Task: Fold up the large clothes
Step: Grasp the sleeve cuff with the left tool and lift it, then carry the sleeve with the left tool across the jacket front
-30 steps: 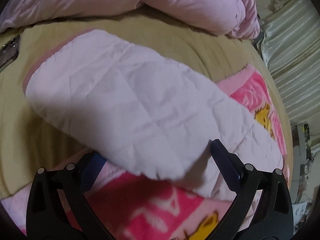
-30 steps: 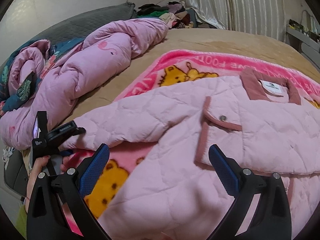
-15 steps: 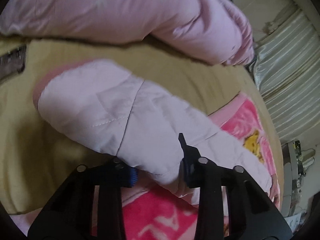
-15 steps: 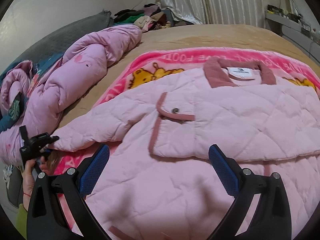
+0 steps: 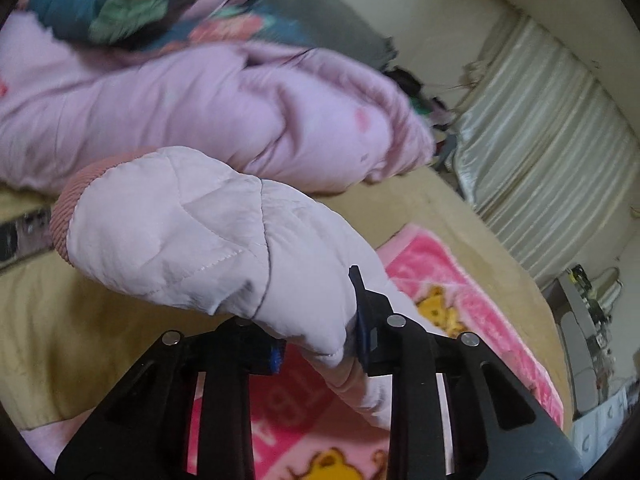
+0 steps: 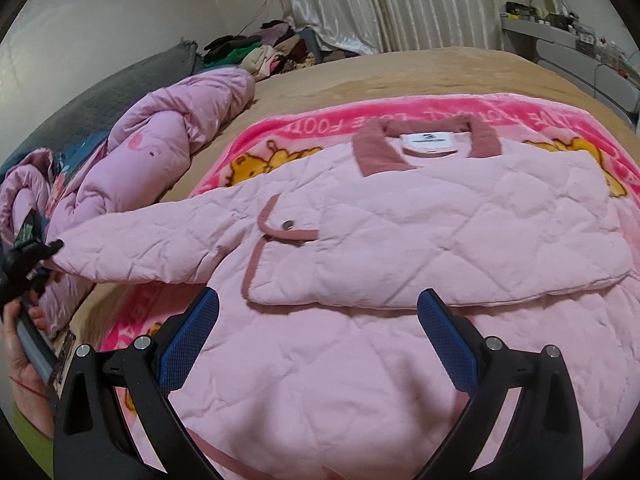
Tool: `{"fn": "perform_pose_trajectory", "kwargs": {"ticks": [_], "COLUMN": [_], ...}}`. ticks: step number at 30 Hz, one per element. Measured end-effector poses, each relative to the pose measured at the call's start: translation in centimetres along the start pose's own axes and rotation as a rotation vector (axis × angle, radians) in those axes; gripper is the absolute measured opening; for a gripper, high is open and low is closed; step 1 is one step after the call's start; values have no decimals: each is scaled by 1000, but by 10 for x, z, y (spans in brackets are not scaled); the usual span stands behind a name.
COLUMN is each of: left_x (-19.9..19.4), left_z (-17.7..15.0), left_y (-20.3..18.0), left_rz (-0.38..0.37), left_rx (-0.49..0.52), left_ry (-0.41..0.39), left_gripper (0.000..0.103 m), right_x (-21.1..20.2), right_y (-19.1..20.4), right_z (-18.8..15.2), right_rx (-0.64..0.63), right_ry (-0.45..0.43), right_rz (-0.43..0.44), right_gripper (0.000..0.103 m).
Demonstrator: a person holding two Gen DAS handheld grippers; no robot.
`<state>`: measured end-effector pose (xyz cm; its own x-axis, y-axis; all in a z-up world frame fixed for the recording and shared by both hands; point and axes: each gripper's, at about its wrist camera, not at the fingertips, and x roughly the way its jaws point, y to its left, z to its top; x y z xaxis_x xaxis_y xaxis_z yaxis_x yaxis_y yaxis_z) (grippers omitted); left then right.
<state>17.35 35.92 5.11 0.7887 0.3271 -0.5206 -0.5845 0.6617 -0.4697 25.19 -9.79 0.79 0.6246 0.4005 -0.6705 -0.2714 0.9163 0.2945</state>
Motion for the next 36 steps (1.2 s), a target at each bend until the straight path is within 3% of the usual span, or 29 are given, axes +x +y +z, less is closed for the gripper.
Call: {"fn": "perform_pose_trajectory", "kwargs": {"ticks": [5, 11, 27, 36], "left_x": [-35, -53, -98, -96], "left_z": [1, -12, -73, -110], "left_y": [-43, -78, -190, -242], "left_rz": [-78, -98, -253, -304], "left_rx": [86, 176, 410, 541], "left_ry": [-65, -112, -109, -74], "left_gripper": [15, 15, 13, 13], "right_x": [-13, -33, -68, -85], "right_y": [-26, -58, -130, -167], "right_z": [-1, -4, -14, -14], "right_rx": [36, 79, 199, 266], "right_ry": [-15, -38, -74, -108], "right_rz": [-21, -33, -12, -8], "right_gripper": [99, 99, 99, 99]}}
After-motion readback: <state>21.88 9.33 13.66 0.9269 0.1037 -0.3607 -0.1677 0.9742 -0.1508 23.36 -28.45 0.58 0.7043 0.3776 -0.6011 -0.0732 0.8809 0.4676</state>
